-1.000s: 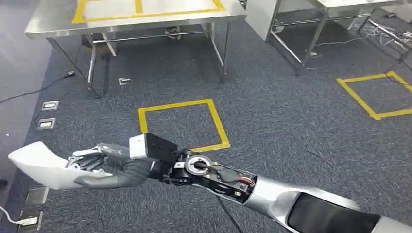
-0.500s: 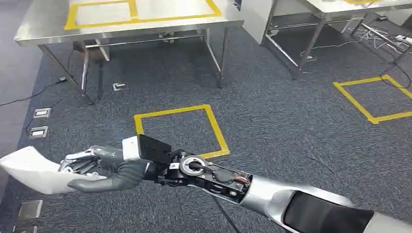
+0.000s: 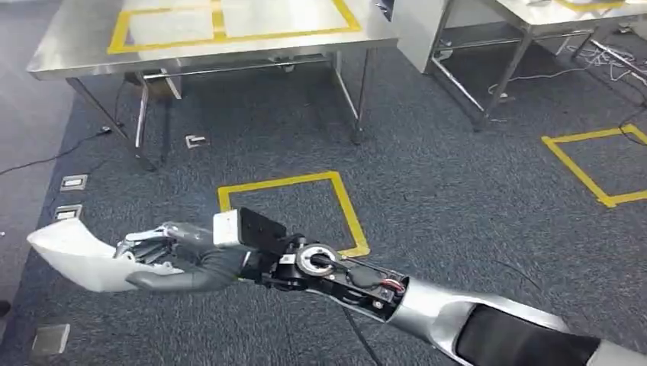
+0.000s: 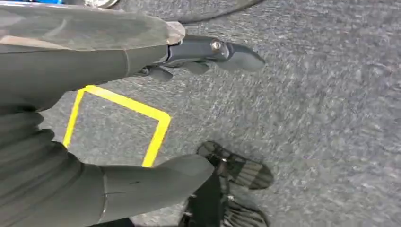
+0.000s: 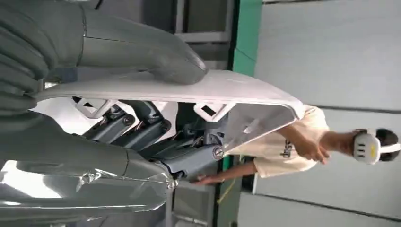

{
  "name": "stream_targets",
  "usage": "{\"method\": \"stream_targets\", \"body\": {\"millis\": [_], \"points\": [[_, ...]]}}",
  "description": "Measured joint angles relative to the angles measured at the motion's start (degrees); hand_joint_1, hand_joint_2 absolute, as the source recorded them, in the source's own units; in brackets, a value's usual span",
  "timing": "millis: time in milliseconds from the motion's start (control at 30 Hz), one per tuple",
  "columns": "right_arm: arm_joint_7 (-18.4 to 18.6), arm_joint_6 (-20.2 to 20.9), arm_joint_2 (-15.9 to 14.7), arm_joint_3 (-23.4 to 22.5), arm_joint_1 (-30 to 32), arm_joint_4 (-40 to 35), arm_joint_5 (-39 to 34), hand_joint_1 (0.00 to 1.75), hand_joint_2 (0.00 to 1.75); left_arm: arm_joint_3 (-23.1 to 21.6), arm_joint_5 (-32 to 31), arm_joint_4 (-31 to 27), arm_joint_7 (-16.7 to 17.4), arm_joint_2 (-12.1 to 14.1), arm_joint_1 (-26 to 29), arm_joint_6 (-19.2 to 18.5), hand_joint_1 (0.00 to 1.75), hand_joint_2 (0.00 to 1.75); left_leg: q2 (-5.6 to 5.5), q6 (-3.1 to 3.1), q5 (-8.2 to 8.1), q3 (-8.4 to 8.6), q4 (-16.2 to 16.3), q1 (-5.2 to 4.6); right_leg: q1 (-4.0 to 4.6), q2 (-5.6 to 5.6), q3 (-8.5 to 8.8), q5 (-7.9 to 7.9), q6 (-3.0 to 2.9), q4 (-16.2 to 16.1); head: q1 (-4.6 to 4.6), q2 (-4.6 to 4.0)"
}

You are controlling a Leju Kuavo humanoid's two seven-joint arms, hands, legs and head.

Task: Take the parts from the cabinet and place them on the table.

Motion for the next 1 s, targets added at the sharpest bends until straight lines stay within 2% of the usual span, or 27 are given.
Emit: {"method": "stream_targets", "body": {"millis": [33, 67, 133, 167, 200, 233, 267, 300, 333, 367, 400, 433, 467, 500, 533, 567, 633, 667, 700, 733, 800, 833, 867, 900, 933, 967, 1000], "points": [[0.0, -0.2, -0.1, -0.2, -0.1, -0.1, 0.0, 1.75, 1.75, 0.0, -0.2, 0.0, -0.1, 0.0, -0.1, 0.0, 0.0, 1.75, 0.06, -0.13, -0.3, -1.58, 3.1, 0.0, -0.03, 0.01, 0.49, -0.22, -0.34, -0.3, -0.55, 0.0], [0.1, -0.2, -0.1, -0.2, -0.1, -0.4, 0.1, 1.75, 1.75, 0.0, -0.2, 0.0, -0.1, 0.0, -0.3, 0.0, 0.0, 1.75, 0.06, -0.36, -1.31, -4.38, 7.6, 0.03, -0.04, -0.05, 0.75, -0.45, -0.53, -0.4, -1.03, 0.0], [0.4, -0.2, -0.2, -0.3, 0.4, -0.5, 0.3, 1.75, 1.75, -0.1, -0.3, 0.0, -0.3, 0.1, -0.3, 0.0, 0.0, 1.75, 0.07, -0.95, -4.9, -10.92, 16.5, 0.22, -0.01, 0.02, 1.4, -1.28, -0.67, -0.4, -1.22, 0.0], [0.5, -0.3, -0.4, -0.3, 0.7, -0.5, 0.4, 1.75, 1.75, -0.1, -0.3, 0.0, -0.3, 0.0, -0.1, 0.0, 0.0, 1.75, 0.07, -1.06, -5.53, -12.72, 18.0, 0.22, -0.01, 0.14, 1.92, -1.75, -0.67, -0.4, -1.27, 0.0], [0.5, -0.3, -0.5, -0.3, 1.0, -0.6, 0.5, 1.75, 1.75, -0.1, -0.3, 0.0, -0.4, 0.0, 0.0, 0.0, 0.0, 1.75, 0.07, -1.04, -4.94, -13.3, 17.3, 0.25, -0.02, 0.23, 2.51, -2.18, -0.65, -0.4, -1.35, 0.0], [0.5, -0.4, -0.7, -0.3, 1.3, -0.7, 0.5, 1.75, 1.75, -0.1, -0.3, 0.0, -0.5, 0.1, 0.2, 0.0, 0.0, 1.75, 0.07, -0.99, -2.43, -12.76, 13.7, 0.3, -0.02, 0.34, 3.4, -2.86, -0.59, -0.4, -1.4, 0.0], [0.5, -0.5, -0.8, -0.5, 1.4, -1.0, 0.7, 1.75, 1.75, -0.1, -0.3, 0.0, -0.5, 0.2, 0.2, 0.0, 0.0, 1.75, 0.08, -0.86, 1.15, -11.45, 8.8, 0.31, -0.02, 0.36, 4.25, -3.48, -0.48, -0.4, -1.47, 0.0], [0.5, -0.7, -0.9, -0.5, 1.4, -1.2, 0.9, 1.75, 1.75, -0.2, -0.3, 0.0, -0.5, 0.3, 0.1, 0.0, 0.0, 1.75, 0.1, -0.74, 5.43, -9.94, 3.6, 0.28, -0.01, 0.34, 5.06, -4.14, -0.28, -0.4, -1.53, 0.0], [0.5, -0.8, -1.2, -0.6, 1.4, -1.4, 1.0, 1.75, 1.75, -0.3, -0.3, 0.0, -0.5, 0.4, 0.2, 0.0, 0.0, 1.75, 0.22, -0.33, 8.75, -9.36, -0.1, 0.18, 0.15, 0.31, 4.58, -4.7, 0.02, -0.3, -1.7, 0.0], [0.5, -0.8, -1.2, -0.6, 1.4, -1.5, 1.1, 1.75, 1.75, -0.4, -0.3, 0.0, -0.5, 0.4, 0.1, 0.0, 0.0, 1.75, 0.23, 0.19, 6.31, -9.54, -0.3, -0.12, 0.37, 0.44, 5.49, -5.2, 0.31, 0.0, -1.99, 0.0], [0.7, -0.8, -1.3, -0.7, 1.5, -1.8, 1.2, 1.75, 1.75, -0.6, -0.3, 0.0, -0.5, 0.5, 0.1, 0.0, 0.0, 1.75, 0.1, 0.59, 7.03, -9.31, -0.3, -0.32, 0.41, 0.39, 5.42, -5.84, 0.71, -0.2, -1.73, 0.0], [0.8, -0.9, -1.4, -0.7, 1.7, -2.0, 1.3, 1.75, 1.75, -0.7, -0.2, 0.0, -0.5, 0.5, 0.1, 0.0, 0.0, 1.75, -0.01, 1.0, 7.07, -9.13, -0.3, -0.24, 0.39, 0.39, 5.83, -5.36, 1.1, 0.4, -1.58, 0.0], [0.7, -0.8, -1.4, -0.7, 1.8, -2.1, 1.3, 1.75, 1.75, -0.8, -0.2, 0.0, -0.5, 0.4, -0.1, 0.0, 0.0, 1.75, 0.12, 1.41, 6.78, -8.46, -0.5, -0.03, 0.49, 0.34, 6.27, -5.57, 1.41, 0.3, -1.44, 0.0], [0.8, -0.8, -1.4, -0.7, 1.8, -2.4, 1.3, 1.75, 1.75, -1.0, -0.2, 0.0, -0.5, 0.4, 0.0, 0.0, 0.0, 1.75, 0.1, 1.59, 6.7, -7.58, -1.0, 0.22, 0.42, 0.15, 5.86, -6.11, 1.79, 1.1, -1.38, 0.0], [0.7, -0.8, -1.4, -0.8, 1.7, -2.5, 1.3, 1.75, 1.75, -1.1, -0.2, 0.0, -0.5, 0.5, 0.0, 0.0, 0.0, 1.75, 0.16, 1.97, 6.34, -6.97, -1.0, 0.19, 0.39, -0.05, 4.8, -6.5, 2.05, 3.8, -1.33, -0.02], [0.7, -0.8, -1.4, -0.9, 1.6, -2.6, 1.3, 1.75, 1.75, -1.1, -0.2, 0.0, -0.5, 0.6, 0.0, 0.0, 0.0, 1.75, 0.15, 2.19, 5.99, -6.69, -1.0, 0.18, 0.28, -0.12, 2.49, -7.7, 2.24, 8.0, -0.98, 0.0], [0.7, -0.8, -1.6, -1.0, 2.0, -2.8, 1.3, 1.75, 1.75, -1.2, -0.3, 0.0, -0.5, 0.6, -0.1, 0.0, 0.0, 1.75, 0.09, 2.35, 5.25, -6.11, -1.0, 0.13, 0.05, -0.11, -3.38, -11.49, 2.65, 17.0, -0.68, 0.0], [0.7, -0.8, -1.7, -1.0, 2.3, -2.8, 1.3, 1.75, 1.75, -1.4, -0.2, 0.0, -0.5, 0.6, 0.0, 0.0, 0.0, 1.75, 0.03, 2.33, 4.78, -5.67, -1.0, 0.12, -0.04, -0.12, -5.35, -12.71, 2.87, 19.1, -0.52, 0.0], [0.7, -0.8, -1.9, -1.0, 2.5, -2.8, 1.3, 1.75, 1.75, -1.5, -0.2, 0.0, -0.5, 0.5, 0.1, 0.0, 0.0, 1.75, -0.04, 2.26, 4.32, -5.02, -0.9, 0.12, -0.11, -0.13, -6.1, -12.18, 2.83, 18.6, -0.35, 0.0], [0.7, -0.8, -1.9, -1.0, 2.5, -2.8, 1.3, 1.75, 1.75, -1.5, -0.2, 0.0, -0.5, 0.5, 0.1, 0.0, 0.0, 1.75, -0.08, 2.19, 3.81, -4.3, -0.9, 0.13, -0.13, -0.14, -5.77, -10.12, 2.72, 16.1, -0.07, 0.0], [0.7, -0.8, -2.0, -1.1, 2.5, -2.9, 1.3, 1.75, 1.75, -1.5, -0.2, 0.0, -0.5, 0.5, 0.1, 0.1, 0.0, 1.75, -0.15, 1.9, 2.69, -2.6, -0.9, 0.13, -0.12, -0.14, -3.17, -2.92, 2.34, 6.8, 0.35, 0.0], [0.7, -0.8, -2.0, -1.2, 2.5, -2.9, 1.3, 1.75, 1.75, -1.5, -0.2, 0.0, -0.5, 0.5, 0.1, 0.1, 0.0, 1.75, -0.15, 1.68, 2.15, -2.29, -1.1, 0.13, -0.09, -0.14, -2.27, 0.98, 1.95, 2.5, 0.61, 0.0], [0.5, -0.8, -2.1, -1.2, 2.5, -2.9, 1.3, 1.75, 1.75, -1.6, -0.2, 0.0, -0.5, 0.5, -0.1, 0.2, 0.0, 1.75, -0.2, 1.31, 1.82, -1.92, -0.6, -0.09, 0.26, -0.12, -2.46, -0.61, 1.72, 1.2, 0.04, 0.0], [0.5, -0.8, -2.1, -1.2, 2.6, -3.0, 1.3, 1.75, 1.75, -1.6, -0.2, 0.0, -0.5, 0.6, -0.3, 0.2, 0.0, 1.75, -0.23, 1.0, 1.65, -2.44, -0.7, -0.13, 0.27, -0.18, -1.61, -0.66, 1.2, 1.1, 0.24, 0.0], [0.5, -0.8, -2.2, -1.3, 2.8, -3.2, 1.3, 1.75, 1.75, -1.6, -0.2, 0.0, -0.5, 0.6, -0.2, 0.2, 0.0, 1.75, -0.19, 0.73, 1.71, -2.19, -0.5, -0.18, 0.22, -0.17, -2.05, -0.07, 0.81, 0.8, 0.04, 0.0], [0.4, -0.8, -2.3, -1.3, 2.8, -3.2, 1.3, 1.75, 1.75, -1.6, -0.3, 0.0, -0.5, 0.7, -0.1, 0.2, 0.0, 1.75, -0.13, 0.56, 1.68, -1.96, -0.7, -0.18, 0.31, -0.19, -1.57, -0.04, 0.43, 0.8, 0.02, 0.0], [0.3, -0.8, -2.3, -1.4, 2.8, -3.4, 1.3, 1.75, 1.75, -1.6, -0.3, 0.0, -0.5, 0.9, -0.2, 0.1, 0.0, 1.75, -0.06, 0.35, 1.31, -2.13, -0.3, -0.07, -0.2, -0.03, -0.57, 0.01, 0.29, 0.2, 0.04, 0.0]]}}
